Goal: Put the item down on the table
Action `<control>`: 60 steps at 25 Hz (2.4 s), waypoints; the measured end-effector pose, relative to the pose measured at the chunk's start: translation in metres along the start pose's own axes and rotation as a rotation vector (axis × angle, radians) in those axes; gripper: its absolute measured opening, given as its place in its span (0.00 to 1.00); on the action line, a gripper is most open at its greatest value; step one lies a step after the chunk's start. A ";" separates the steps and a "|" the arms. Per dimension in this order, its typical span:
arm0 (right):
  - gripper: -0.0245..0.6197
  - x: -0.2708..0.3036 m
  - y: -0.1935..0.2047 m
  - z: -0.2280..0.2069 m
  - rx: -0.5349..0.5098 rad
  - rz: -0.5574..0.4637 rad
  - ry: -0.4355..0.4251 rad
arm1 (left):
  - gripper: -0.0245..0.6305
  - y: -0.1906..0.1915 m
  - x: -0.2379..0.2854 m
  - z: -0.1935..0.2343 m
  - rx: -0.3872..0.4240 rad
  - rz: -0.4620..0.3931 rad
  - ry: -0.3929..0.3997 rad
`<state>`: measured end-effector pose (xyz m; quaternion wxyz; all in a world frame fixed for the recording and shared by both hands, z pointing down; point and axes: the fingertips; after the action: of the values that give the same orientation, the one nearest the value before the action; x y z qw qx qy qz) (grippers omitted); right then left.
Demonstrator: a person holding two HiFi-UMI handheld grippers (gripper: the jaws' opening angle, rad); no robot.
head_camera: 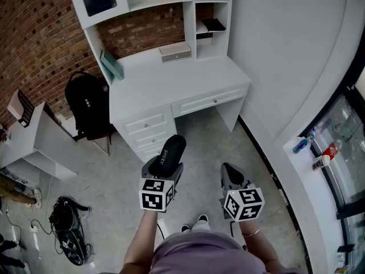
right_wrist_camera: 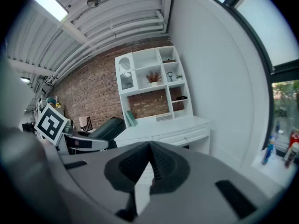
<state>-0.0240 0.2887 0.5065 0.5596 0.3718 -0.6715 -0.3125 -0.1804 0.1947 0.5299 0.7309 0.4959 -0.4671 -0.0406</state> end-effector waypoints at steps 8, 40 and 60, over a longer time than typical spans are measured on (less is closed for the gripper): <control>0.04 0.014 0.000 -0.008 0.040 -0.005 0.002 | 0.56 -0.003 0.017 0.001 0.010 0.014 0.026; 0.05 0.130 -0.099 -0.060 -0.015 -0.032 -0.046 | 0.56 -0.130 0.121 0.048 0.039 -0.044 -0.018; 0.05 0.297 -0.253 -0.086 0.019 -0.105 0.009 | 0.56 -0.296 0.226 0.180 0.129 -0.095 0.002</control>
<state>0.0692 -0.0974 0.4639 0.5418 0.4132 -0.6517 -0.3332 -0.0647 -0.1970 0.4618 0.6951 0.5636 -0.4441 -0.0447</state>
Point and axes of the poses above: the fingertips, and each gripper's own axes: x forward along the fingers, z to its left, y out of its underside, and after that the axes turned 15 degrees about z, right-handed
